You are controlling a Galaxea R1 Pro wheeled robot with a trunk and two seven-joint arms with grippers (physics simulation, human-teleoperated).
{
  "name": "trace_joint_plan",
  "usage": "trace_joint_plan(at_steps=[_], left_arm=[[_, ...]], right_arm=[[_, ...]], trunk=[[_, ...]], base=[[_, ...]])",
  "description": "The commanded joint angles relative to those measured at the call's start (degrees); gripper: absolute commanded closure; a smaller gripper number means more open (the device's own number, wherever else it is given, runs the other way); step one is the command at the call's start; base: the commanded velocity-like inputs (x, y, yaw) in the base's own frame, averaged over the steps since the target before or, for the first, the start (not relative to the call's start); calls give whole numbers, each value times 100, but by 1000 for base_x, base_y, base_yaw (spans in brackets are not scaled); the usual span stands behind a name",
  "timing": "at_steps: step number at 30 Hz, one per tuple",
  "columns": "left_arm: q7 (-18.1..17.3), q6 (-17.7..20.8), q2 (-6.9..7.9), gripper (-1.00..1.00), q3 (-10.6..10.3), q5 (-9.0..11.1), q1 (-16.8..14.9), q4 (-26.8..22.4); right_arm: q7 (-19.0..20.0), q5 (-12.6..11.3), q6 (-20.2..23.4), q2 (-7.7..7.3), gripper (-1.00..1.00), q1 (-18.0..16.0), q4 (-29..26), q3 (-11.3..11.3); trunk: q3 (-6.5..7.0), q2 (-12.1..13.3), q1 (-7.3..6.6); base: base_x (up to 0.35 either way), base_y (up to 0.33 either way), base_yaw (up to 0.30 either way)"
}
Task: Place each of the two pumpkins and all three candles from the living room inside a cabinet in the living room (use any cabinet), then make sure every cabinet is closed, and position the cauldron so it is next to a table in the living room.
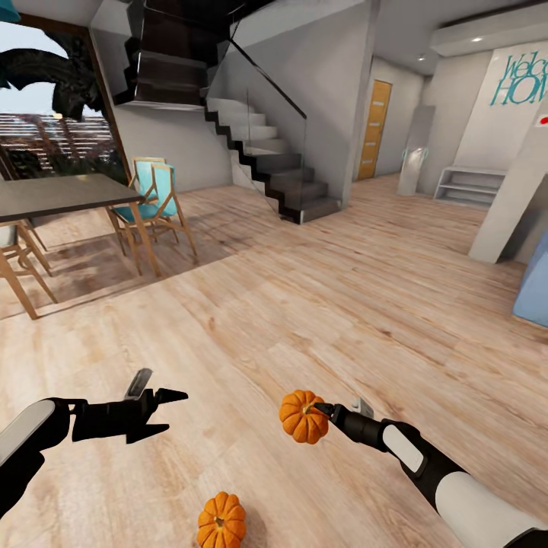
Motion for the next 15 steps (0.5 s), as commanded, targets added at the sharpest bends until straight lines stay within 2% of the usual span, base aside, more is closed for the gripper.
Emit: trace_joint_plan(at_steps=[1, 9, 15], left_arm=[[55, -2, 4, -100, -6, 54, -5, 1], [56, -2, 4, -100, 0, 44, -6, 14], [48, -2, 4, -100, 11, 49, -4, 15]], right_arm=[[2, -37, 12, -4, 100, -4, -4, 25], [3, -43, 12, -4, 100, -4, -1, 25], [17, -137, 12, -5, 100, -4, -5, 26]], trunk=[[-5, -2, -1], [-5, -2, -1], [-5, -2, -1]], base=[[0, 0, -8], [0, 50, -2], [0, 17, -28]])
